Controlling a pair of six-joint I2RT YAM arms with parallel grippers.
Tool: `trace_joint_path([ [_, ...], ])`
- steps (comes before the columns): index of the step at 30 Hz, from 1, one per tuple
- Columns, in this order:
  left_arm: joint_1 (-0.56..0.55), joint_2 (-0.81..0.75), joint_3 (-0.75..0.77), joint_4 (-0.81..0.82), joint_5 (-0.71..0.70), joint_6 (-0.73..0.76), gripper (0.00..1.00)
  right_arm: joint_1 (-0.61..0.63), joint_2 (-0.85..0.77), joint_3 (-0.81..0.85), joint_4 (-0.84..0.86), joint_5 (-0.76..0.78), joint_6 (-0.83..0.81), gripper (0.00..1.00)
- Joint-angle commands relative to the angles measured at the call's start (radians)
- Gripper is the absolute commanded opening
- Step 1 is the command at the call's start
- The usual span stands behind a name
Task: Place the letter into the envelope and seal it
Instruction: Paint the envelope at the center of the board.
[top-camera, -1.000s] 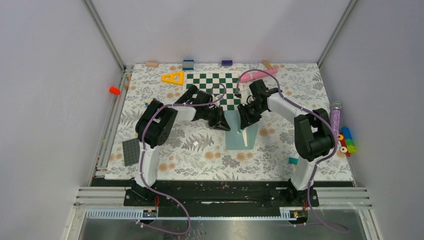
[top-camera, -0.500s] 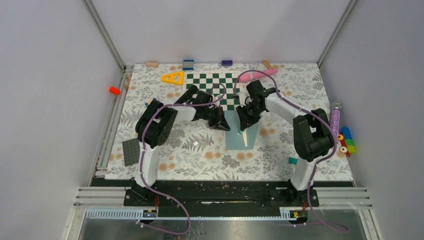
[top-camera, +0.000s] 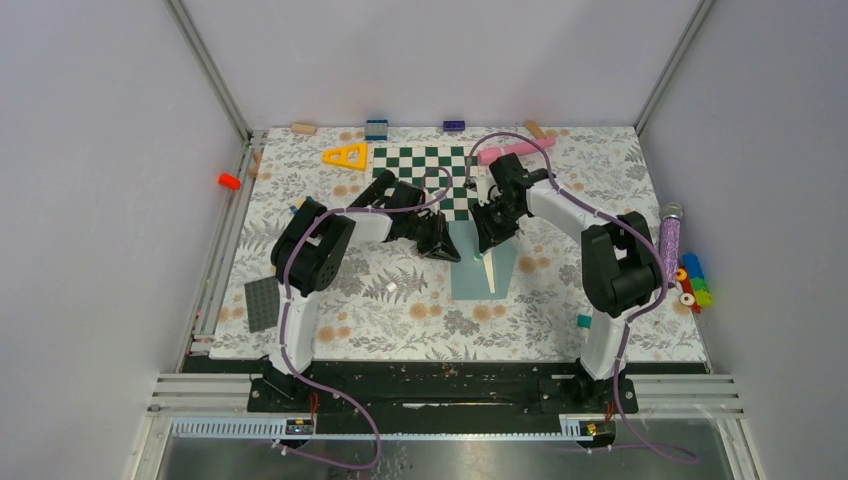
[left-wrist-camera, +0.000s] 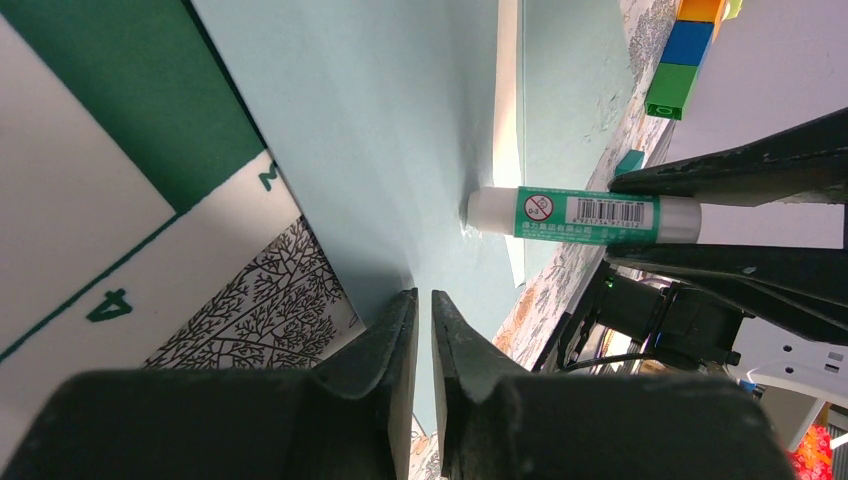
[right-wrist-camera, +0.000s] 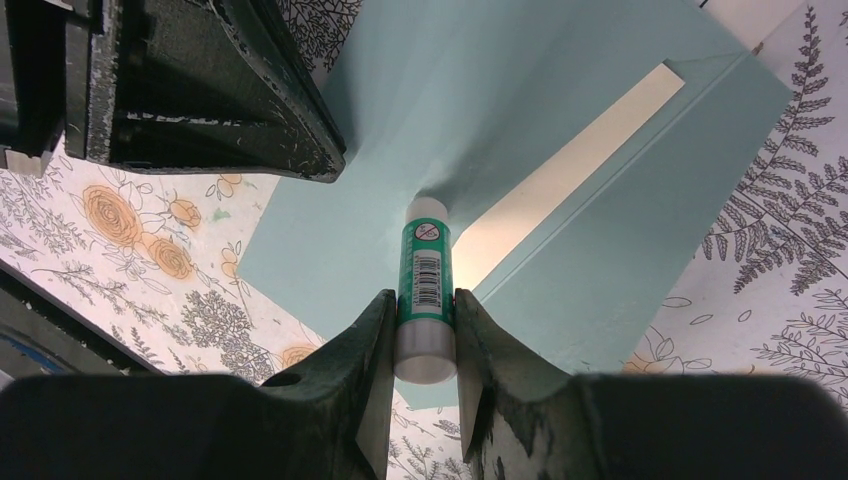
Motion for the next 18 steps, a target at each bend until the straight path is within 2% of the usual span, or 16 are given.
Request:
trace_joint_path([
  [1, -0.010, 0.004, 0.014, -0.001, -0.046, 0.026, 0.13, 0.011, 0.018, 0.033, 0.012, -0.011, 0.012, 0.00],
  [11, -0.011, 0.005, 0.014, -0.001, -0.047, 0.028, 0.13, 0.037, 0.039, 0.038, -0.030, -0.030, -0.015, 0.00],
  [18, -0.011, 0.006, 0.015, -0.001, -0.047, 0.026, 0.13, 0.039, -0.007, 0.011, -0.047, 0.004, -0.046, 0.00],
])
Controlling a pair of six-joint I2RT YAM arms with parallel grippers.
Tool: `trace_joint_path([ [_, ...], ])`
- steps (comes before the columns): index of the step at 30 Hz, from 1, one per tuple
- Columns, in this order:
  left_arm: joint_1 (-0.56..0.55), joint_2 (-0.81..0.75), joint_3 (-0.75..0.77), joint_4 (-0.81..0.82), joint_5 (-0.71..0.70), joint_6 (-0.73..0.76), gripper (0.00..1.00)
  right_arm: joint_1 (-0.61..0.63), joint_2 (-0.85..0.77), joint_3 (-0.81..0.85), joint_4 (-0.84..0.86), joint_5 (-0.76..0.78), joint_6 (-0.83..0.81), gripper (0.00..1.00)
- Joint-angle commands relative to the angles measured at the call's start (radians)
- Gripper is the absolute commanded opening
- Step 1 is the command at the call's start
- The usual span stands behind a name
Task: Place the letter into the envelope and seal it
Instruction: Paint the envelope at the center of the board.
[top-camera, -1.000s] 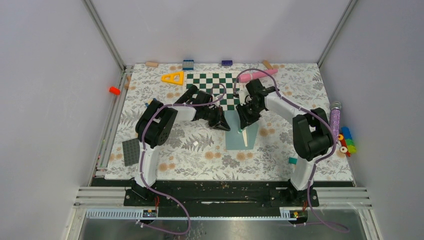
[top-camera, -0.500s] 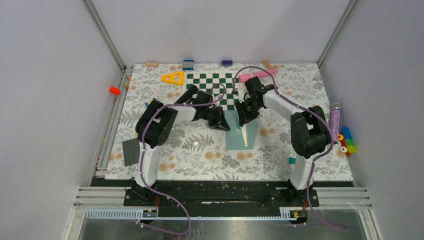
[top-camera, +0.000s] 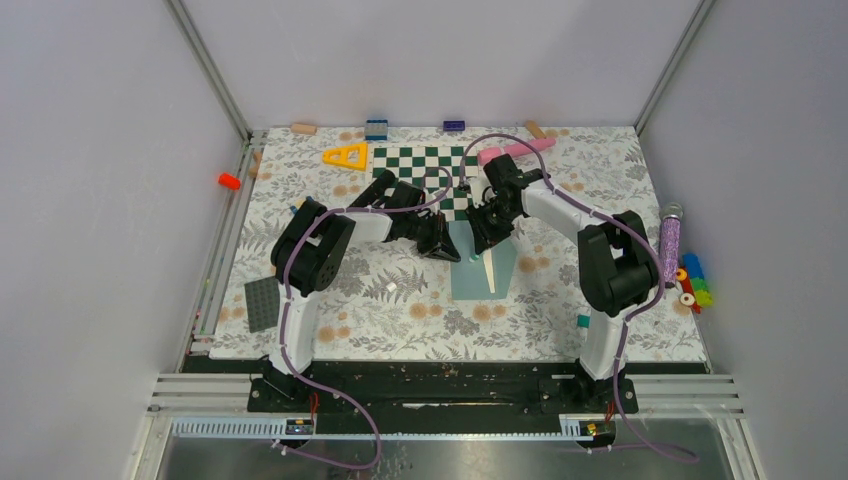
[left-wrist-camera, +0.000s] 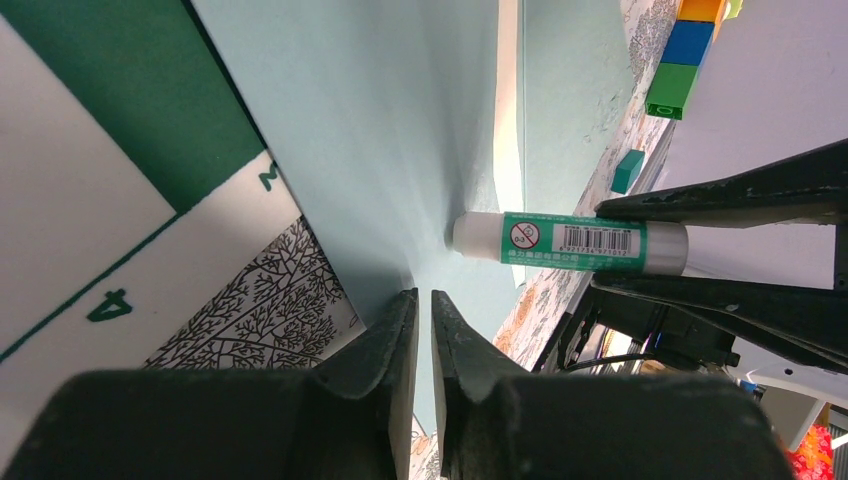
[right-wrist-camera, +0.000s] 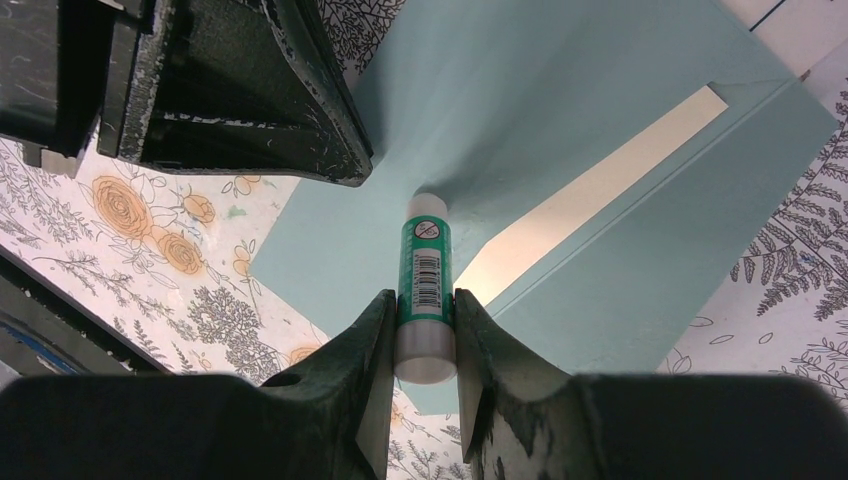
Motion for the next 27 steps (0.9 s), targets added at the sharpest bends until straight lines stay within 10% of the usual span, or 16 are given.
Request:
trace_joint_path([
  [1, -0.011, 0.006, 0.015, -0.001, -0.047, 0.025, 0.13, 0.014, -0.031, -0.008, -0.043, 0.025, -0.036, 0.00],
  [27, -0.011, 0.007, 0.015, -0.001, -0.043, 0.027, 0.13, 0.012, -0.002, 0.044, 0.009, 0.155, -0.034, 0.00],
])
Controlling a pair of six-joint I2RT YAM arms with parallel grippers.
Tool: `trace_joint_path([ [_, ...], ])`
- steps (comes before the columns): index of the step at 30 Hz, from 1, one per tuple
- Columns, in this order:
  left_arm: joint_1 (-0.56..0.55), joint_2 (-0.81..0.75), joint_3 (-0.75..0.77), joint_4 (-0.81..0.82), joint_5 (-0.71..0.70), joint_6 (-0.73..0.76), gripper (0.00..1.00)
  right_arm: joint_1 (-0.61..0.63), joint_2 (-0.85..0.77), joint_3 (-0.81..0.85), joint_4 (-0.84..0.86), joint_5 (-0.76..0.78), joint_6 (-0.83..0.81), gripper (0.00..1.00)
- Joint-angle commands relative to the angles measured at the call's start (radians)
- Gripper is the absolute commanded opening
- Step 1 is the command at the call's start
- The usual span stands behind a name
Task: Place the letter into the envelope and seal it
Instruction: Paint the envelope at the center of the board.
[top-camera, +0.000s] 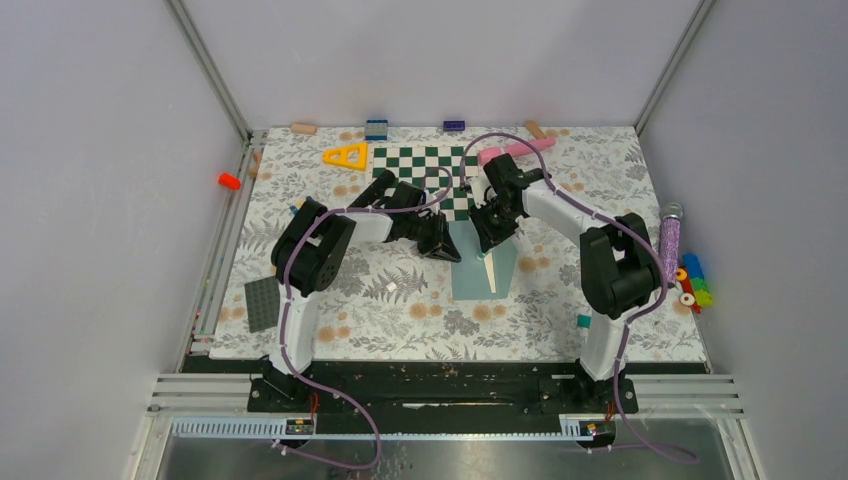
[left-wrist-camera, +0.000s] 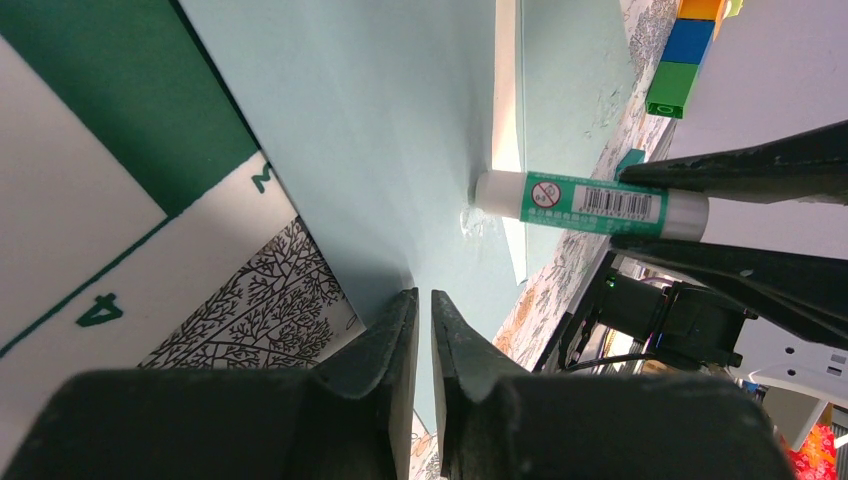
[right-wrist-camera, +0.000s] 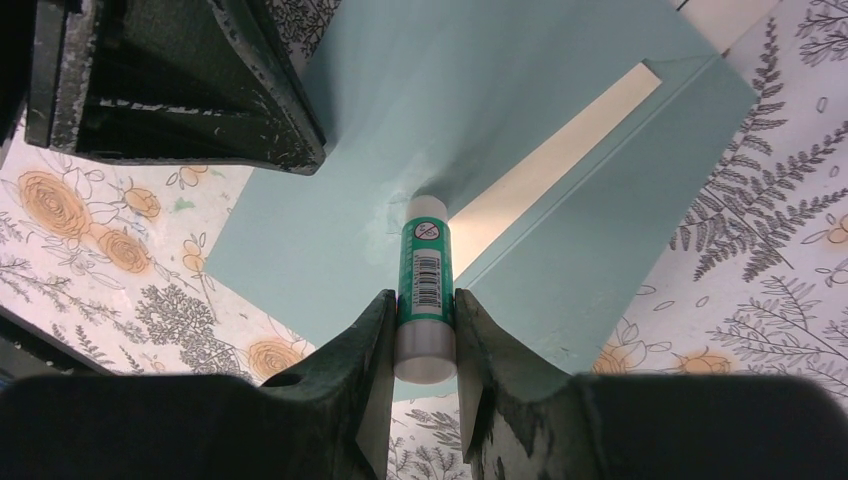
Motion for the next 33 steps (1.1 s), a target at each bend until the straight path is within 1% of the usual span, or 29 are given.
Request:
trace_joint_path([
  [1, -0.008, 0.009, 0.017, -0.003, -0.043, 0.025, 0.13, 0.007, 0.021, 0.049, 0.034, 0.070, 0.006, 0.00],
  [12, -0.007, 0.011, 0.020, -0.004, -0.036, 0.024, 0.13, 0.007, 0.055, 0.096, 0.047, 0.066, 0.021, 0.00],
  [24, -0.007, 0.002, 0.015, -0.004, -0.039, 0.024, 0.13, 0.007, 0.075, 0.119, 0.048, 0.157, 0.025, 0.00],
  [33, -0.008, 0.002, 0.016, -0.003, -0.039, 0.024, 0.13, 0.008, 0.049, 0.088, 0.009, 0.052, -0.002, 0.00],
])
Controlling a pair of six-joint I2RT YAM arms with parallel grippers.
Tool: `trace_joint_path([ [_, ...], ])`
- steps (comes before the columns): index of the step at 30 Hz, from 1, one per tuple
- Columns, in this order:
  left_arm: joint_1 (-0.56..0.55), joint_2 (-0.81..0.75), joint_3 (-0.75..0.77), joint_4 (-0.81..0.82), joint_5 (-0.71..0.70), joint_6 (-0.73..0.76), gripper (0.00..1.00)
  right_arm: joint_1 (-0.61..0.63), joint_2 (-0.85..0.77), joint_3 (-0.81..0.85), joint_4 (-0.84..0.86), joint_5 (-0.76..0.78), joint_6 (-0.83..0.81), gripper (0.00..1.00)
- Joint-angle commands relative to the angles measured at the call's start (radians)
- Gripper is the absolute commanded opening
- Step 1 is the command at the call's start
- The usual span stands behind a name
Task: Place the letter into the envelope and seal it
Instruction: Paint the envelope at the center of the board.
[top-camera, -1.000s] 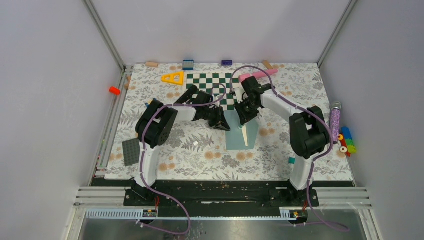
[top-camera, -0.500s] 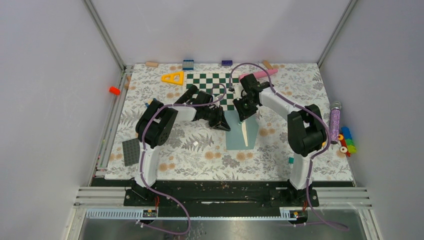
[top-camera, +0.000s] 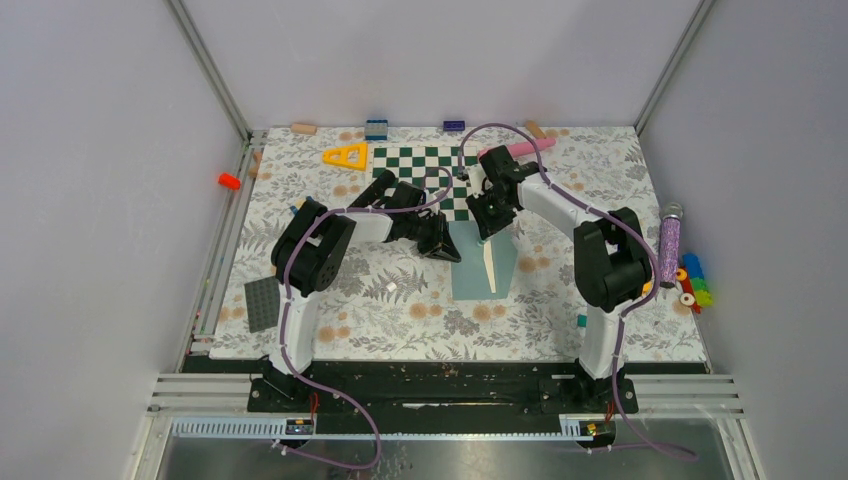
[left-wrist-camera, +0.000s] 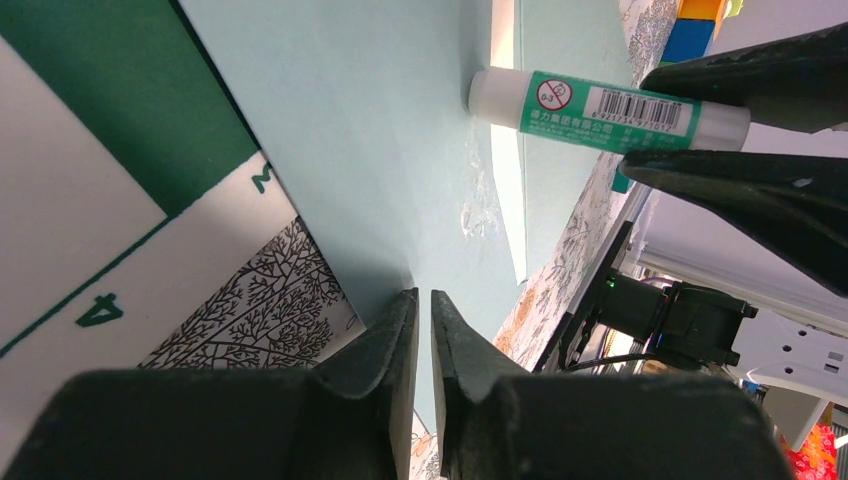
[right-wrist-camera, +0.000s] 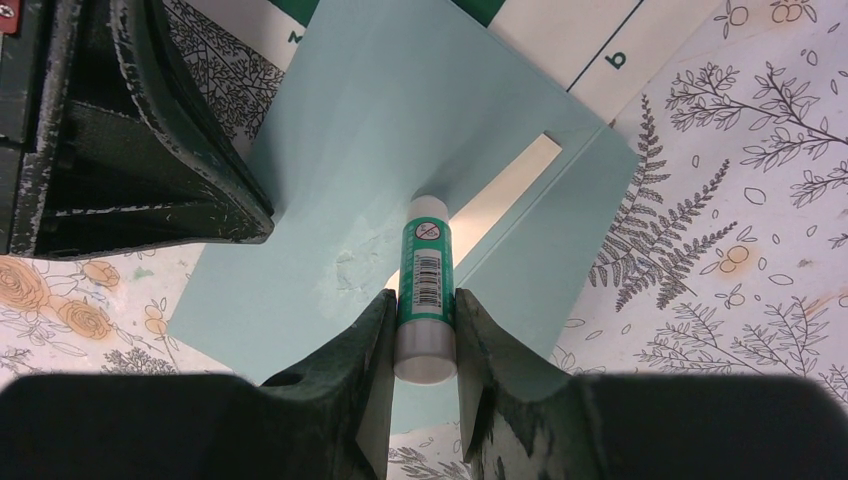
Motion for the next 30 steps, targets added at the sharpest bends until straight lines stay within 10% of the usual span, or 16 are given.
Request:
trace_joint_path([
  [1, -0.007, 0.001, 0.016, -0.003, -0.040, 0.024, 0.13, 0.007, -0.015, -0.006, -0.036, -0.056, -0.024, 0.00],
  [30, -0.006, 0.002, 0.017, -0.003, -0.046, 0.024, 0.12, 0.009, -0.137, -0.127, -0.106, -0.110, -0.080, 0.00],
])
